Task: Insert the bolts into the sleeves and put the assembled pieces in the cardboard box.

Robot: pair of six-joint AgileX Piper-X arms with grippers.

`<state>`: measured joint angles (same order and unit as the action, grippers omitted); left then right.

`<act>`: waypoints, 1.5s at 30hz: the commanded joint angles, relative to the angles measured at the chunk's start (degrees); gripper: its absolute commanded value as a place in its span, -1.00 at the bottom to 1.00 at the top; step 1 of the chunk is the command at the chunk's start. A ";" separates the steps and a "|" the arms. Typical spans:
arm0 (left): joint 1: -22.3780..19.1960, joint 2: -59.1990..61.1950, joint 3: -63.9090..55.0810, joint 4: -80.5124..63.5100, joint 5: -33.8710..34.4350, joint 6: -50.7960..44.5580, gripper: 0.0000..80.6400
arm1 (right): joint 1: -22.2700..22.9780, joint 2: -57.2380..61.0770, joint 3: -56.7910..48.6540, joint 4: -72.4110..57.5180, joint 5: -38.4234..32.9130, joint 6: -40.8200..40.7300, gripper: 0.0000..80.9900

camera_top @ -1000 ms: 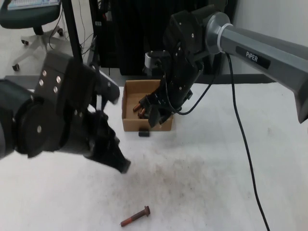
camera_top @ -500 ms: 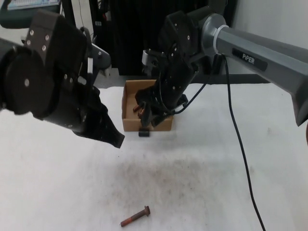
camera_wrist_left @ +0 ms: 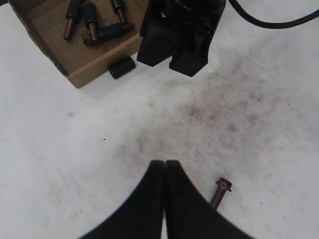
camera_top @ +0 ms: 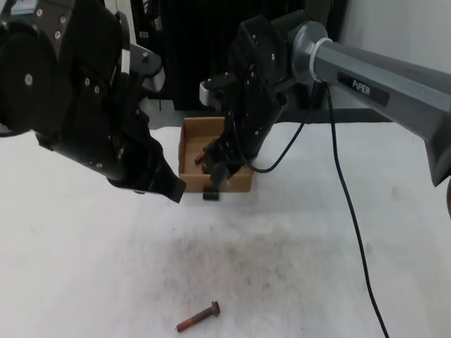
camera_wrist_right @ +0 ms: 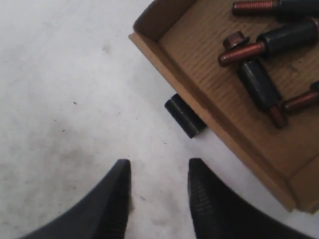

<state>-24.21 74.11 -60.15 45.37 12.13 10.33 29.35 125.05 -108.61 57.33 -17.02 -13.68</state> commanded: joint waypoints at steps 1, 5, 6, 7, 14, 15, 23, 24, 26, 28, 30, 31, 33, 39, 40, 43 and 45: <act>0.31 -0.05 -0.70 -0.03 0.62 -0.50 -1.00 | 0.05 0.02 -0.27 -2.38 0.82 -3.34 -0.10; 0.32 -0.05 -0.70 -0.03 0.62 -0.50 -1.00 | 0.19 0.74 -0.27 -4.60 0.82 -3.48 -0.10; 0.32 -0.05 -0.70 -0.03 0.62 -0.50 -1.00 | 0.19 0.76 -0.27 -4.60 0.82 -3.48 -0.10; 0.32 -0.05 -0.70 -0.03 0.62 -0.50 -1.00 | 0.19 1.01 -0.27 -4.41 0.82 -3.48 -0.10; 0.29 -0.05 -0.70 -0.03 0.62 -1.27 -1.00 | 1.41 1.95 -0.27 -1.27 0.82 -3.48 -0.10; 0.29 -0.05 -0.70 -0.03 0.80 -2.01 -1.00 | 1.66 2.16 -0.27 -0.77 0.82 -3.48 -0.10; 0.90 -0.05 -0.70 0.23 4.02 -4.87 -1.00 | 3.24 4.05 -0.27 -3.80 2.16 9.16 -0.10; 0.88 -0.05 -0.70 0.23 4.36 -4.84 -1.00 | 3.24 4.35 -0.27 -4.33 2.16 13.68 -0.10; 1.13 -0.05 -0.70 0.23 5.48 -4.84 -1.00 | 3.10 4.92 -0.27 -5.29 2.16 19.38 -0.08; 1.36 -0.05 -0.70 0.23 7.25 -4.84 -1.00 | 3.08 5.23 -0.27 -5.83 2.16 20.14 -0.01; 1.39 -0.05 -0.70 0.23 7.69 -4.84 -1.00 | 3.08 5.20 -0.27 -6.59 2.16 20.14 0.12; 1.39 -0.05 -0.70 0.23 7.75 -4.84 -1.00 | 3.08 5.20 -0.38 -6.60 2.85 20.41 0.19; 1.39 -0.05 -0.70 0.23 7.75 -4.84 -1.00 | 3.08 5.20 -0.40 -6.47 3.63 21.78 0.25; 1.39 -0.05 -0.70 0.23 7.74 -5.51 -1.00 | 2.75 5.20 -0.40 -6.10 6.74 23.17 0.24; 1.39 -0.05 -0.70 0.23 7.74 -5.78 -1.00 | 2.75 5.20 -0.40 -6.10 7.60 23.17 0.24; 1.39 -0.05 -0.70 0.23 7.74 -6.08 -1.00 | 2.68 5.20 -0.40 -6.58 9.66 23.17 0.31; 1.39 -0.05 -0.70 0.23 7.74 -6.08 -1.00 | 2.60 5.20 -0.40 -7.45 10.07 23.17 0.36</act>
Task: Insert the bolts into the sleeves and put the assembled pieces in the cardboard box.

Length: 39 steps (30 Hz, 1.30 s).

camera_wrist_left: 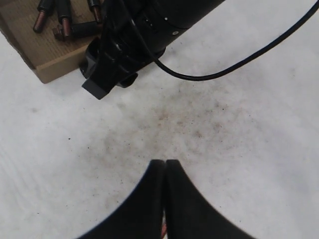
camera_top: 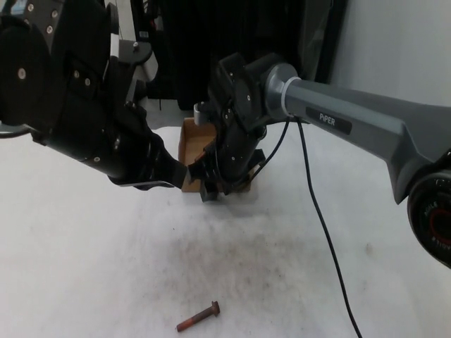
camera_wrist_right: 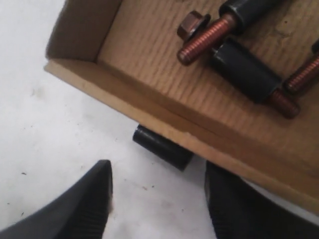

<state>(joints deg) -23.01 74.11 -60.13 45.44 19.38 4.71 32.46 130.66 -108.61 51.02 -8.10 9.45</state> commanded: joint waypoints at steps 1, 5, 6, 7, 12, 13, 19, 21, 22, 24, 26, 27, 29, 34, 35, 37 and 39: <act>0.19 -0.05 -0.72 0.17 0.48 -0.45 -1.00 | -0.51 -0.41 -0.40 -1.72 1.28 0.04 0.36; 0.19 -0.05 -0.72 0.17 0.66 -0.93 -1.00 | -0.51 -0.41 -0.40 -3.54 1.30 3.28 0.36; 0.19 -0.05 -0.72 0.17 0.95 -0.93 -1.00 | -0.51 -0.41 -0.40 -3.70 1.30 4.21 0.36; 0.19 -0.05 -0.72 0.17 0.92 -0.92 -1.00 | -0.51 -0.41 -0.40 -3.76 1.30 4.50 0.36; 0.19 -0.05 -0.72 0.17 0.92 -0.92 -1.00 | -0.38 0.14 -0.40 -3.74 1.30 4.72 0.36; 0.19 -0.05 -0.72 0.17 0.92 -0.92 -1.00 | -0.37 0.34 -0.27 -3.64 1.30 4.94 0.36; 0.19 -0.05 -0.72 0.17 0.92 -0.92 -1.00 | -0.26 0.80 -0.28 -3.21 0.63 6.19 0.36; 0.19 -0.05 -0.72 0.17 0.92 -0.92 -1.00 | -0.14 0.80 -0.28 -3.23 0.63 6.19 0.36; 0.19 -0.05 -0.72 0.17 0.92 -0.92 -1.00 | -0.13 0.80 -0.28 -3.23 0.63 6.19 0.36; 0.19 -0.05 -0.72 0.17 0.92 -0.92 -1.00 | 0.01 0.80 -0.28 -3.23 0.74 6.19 0.36; 0.19 -0.05 -0.72 0.17 0.92 -0.92 -1.00 | 0.18 1.21 -0.28 -3.23 0.89 6.19 0.36; 0.19 -0.05 -0.72 0.17 0.92 -0.92 -1.00 | 0.34 1.51 -0.28 -3.27 0.89 6.19 0.36; 0.19 -0.05 -0.72 0.17 0.92 -0.92 -1.00 | 0.71 2.13 -0.28 -3.14 0.48 6.49 0.34; 0.19 -0.05 -0.72 0.17 0.92 -0.92 -1.00 | 2.27 3.18 -0.28 -3.00 0.48 6.49 0.16; 0.19 -0.05 -0.72 0.17 0.92 -0.92 -1.00 | 2.48 3.17 -0.28 -2.97 0.52 6.49 0.03; 0.19 -0.05 -0.72 0.17 0.92 -0.92 -1.00 | 2.99 3.17 -0.28 -2.39 0.52 6.35 -0.37; 0.19 -0.05 -0.72 0.17 0.92 -0.92 -1.00 | 2.97 3.17 -0.39 -0.81 0.52 5.42 -0.97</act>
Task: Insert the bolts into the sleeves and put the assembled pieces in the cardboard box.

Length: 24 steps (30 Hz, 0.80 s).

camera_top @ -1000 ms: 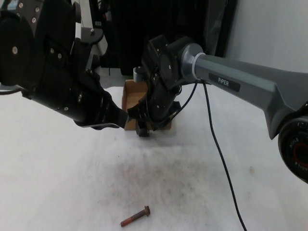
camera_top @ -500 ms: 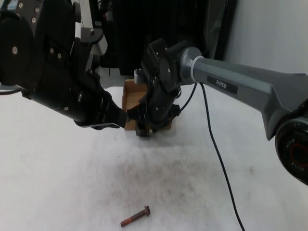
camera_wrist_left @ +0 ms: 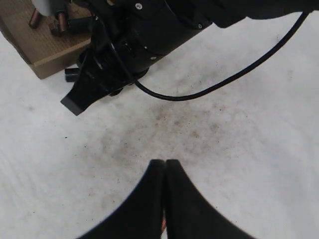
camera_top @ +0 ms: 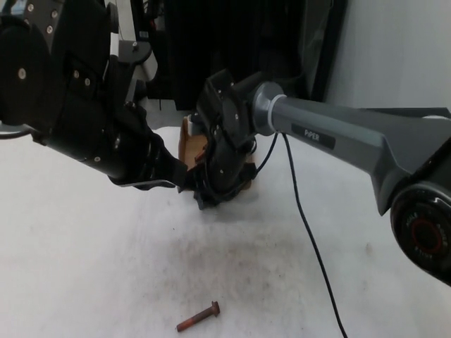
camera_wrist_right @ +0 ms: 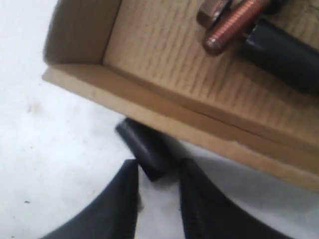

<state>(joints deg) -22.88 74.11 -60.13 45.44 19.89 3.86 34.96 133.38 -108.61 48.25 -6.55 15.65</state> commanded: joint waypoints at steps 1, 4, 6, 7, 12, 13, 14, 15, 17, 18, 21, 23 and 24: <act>0.06 -0.05 -0.72 0.27 0.42 -0.07 -1.00 | 0.47 0.28 -0.39 3.22 -1.03 -1.34 -0.99; 0.06 -0.05 -0.72 0.50 0.42 -0.07 -1.00 | 0.47 -0.39 -0.39 7.89 -0.53 -4.57 -0.98; 0.06 -0.05 -0.72 0.82 0.42 -0.07 -1.00 | 0.47 -1.06 -0.39 11.36 1.57 -6.81 -0.98; 0.06 -0.05 -0.72 0.92 0.42 -0.07 -1.00 | 0.47 -1.51 -0.39 12.68 2.37 -8.30 -0.98; 0.06 -0.05 -0.72 1.05 0.42 -0.07 -1.00 | 0.47 -4.33 -0.39 12.47 3.18 -13.23 -0.98; 0.06 -0.05 -0.72 1.05 0.42 -0.07 -1.00 | 0.47 -5.00 -0.39 11.70 3.18 -13.60 -0.98; 0.06 -0.05 -0.72 1.05 0.42 -0.07 -1.00 | 0.47 -5.76 -0.39 10.94 3.18 -13.85 -0.98; 0.06 -0.05 -0.72 1.05 0.42 -0.07 -1.00 | 0.47 -6.48 -0.39 10.27 3.18 -13.98 -0.98; 0.06 -0.05 -0.85 1.02 0.42 -0.07 -1.00 | 0.47 -7.73 -0.39 9.35 3.18 -13.98 -0.98; 0.06 -0.05 -0.98 1.02 0.42 -0.07 -1.00 | 0.36 -8.39 -0.39 8.93 3.18 -13.98 -0.98; 0.06 -0.17 -1.91 1.02 0.42 -0.07 -1.00 | 0.19 -9.87 -0.39 8.27 3.18 -13.98 -0.98; 0.06 -0.17 -2.86 1.02 0.42 -0.07 -1.00 | 0.19 -10.76 -0.39 8.08 2.98 -14.53 -0.98; 0.06 -0.17 -3.45 1.02 0.42 -0.07 -1.00 | 0.19 -11.02 -0.39 7.95 2.18 -15.65 -0.99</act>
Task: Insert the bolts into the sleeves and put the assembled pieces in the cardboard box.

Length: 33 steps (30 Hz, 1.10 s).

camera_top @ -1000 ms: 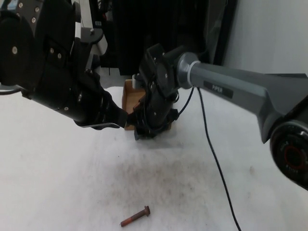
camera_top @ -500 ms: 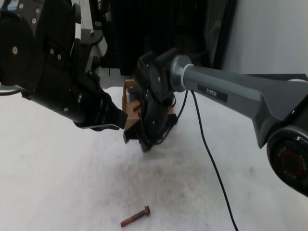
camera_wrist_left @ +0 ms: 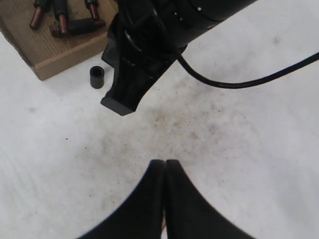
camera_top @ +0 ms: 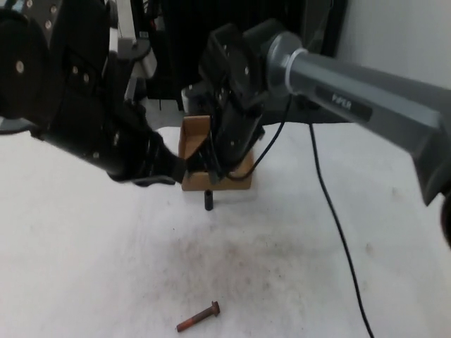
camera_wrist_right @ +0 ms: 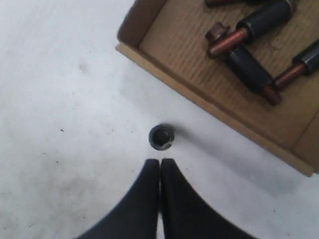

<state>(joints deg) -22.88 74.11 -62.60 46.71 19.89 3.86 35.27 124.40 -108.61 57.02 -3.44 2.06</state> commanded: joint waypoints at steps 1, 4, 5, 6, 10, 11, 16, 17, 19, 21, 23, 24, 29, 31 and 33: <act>0.06 -0.17 -1.52 -0.25 0.42 -0.07 -1.00 | -0.12 -2.14 -0.39 -0.80 -2.64 -2.66 -0.98; 0.06 -0.17 -2.43 -0.25 0.42 -0.07 -1.00 | -0.12 -1.86 -0.39 -0.94 -6.31 -3.41 -0.68; 0.06 -0.17 -2.45 -0.25 0.42 -0.07 -1.00 | -0.12 -1.56 -0.39 -1.05 -6.67 -3.41 -0.52; 0.06 -0.17 -2.45 -0.25 0.42 -0.07 -1.00 | -0.12 -1.19 -0.28 -1.01 -6.80 -3.15 -0.34; 0.06 -0.17 -2.42 -0.13 0.42 -0.07 -1.00 | -0.12 0.66 -0.29 -0.52 -6.00 -2.57 0.00; 0.06 -0.17 -2.42 -0.13 0.42 -0.07 -1.00 | -0.12 1.13 -0.29 -0.37 -5.91 -2.50 -0.02; 0.06 -0.17 -2.42 -0.13 0.42 -0.07 -1.00 | -0.12 2.82 -0.29 -0.98 -5.95 -2.50 -0.10; 0.06 -0.17 -2.42 -0.13 0.42 -0.07 -1.00 | -0.12 3.09 -0.29 -1.22 -5.95 -2.50 -0.10; 0.06 -0.17 -2.42 -0.13 0.42 -0.07 -1.00 | -0.12 3.51 -0.29 -1.90 -5.95 -2.50 -0.10; 0.06 -0.17 -2.42 -0.13 0.42 -0.07 -1.00 | -0.12 3.76 -0.29 -2.39 -5.95 -2.50 -0.10; 0.06 -0.17 -2.42 -0.13 0.42 -0.07 -1.00 | -0.12 3.96 -0.29 -3.08 -5.95 -2.50 -0.10; 0.06 -0.17 -2.42 -0.13 0.42 -0.07 -1.00 | -0.12 3.93 -0.29 -3.40 -5.95 -2.50 -0.10; 0.06 -0.17 -2.42 -0.13 0.42 -0.07 -1.00 | -0.12 4.14 -0.29 -4.42 -5.95 -2.50 -0.10; 0.06 -0.17 -2.42 -0.13 0.42 -0.07 -1.00 | -0.12 4.14 -0.29 -4.82 -5.95 -2.50 -0.10; 0.06 -0.17 -2.42 -0.13 0.42 -0.07 -1.00 | -0.12 4.14 -0.29 -5.40 -5.95 -3.26 -0.10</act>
<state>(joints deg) -22.88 74.11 -64.40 46.69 19.89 3.86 35.27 128.68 -108.61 53.18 -9.01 -0.49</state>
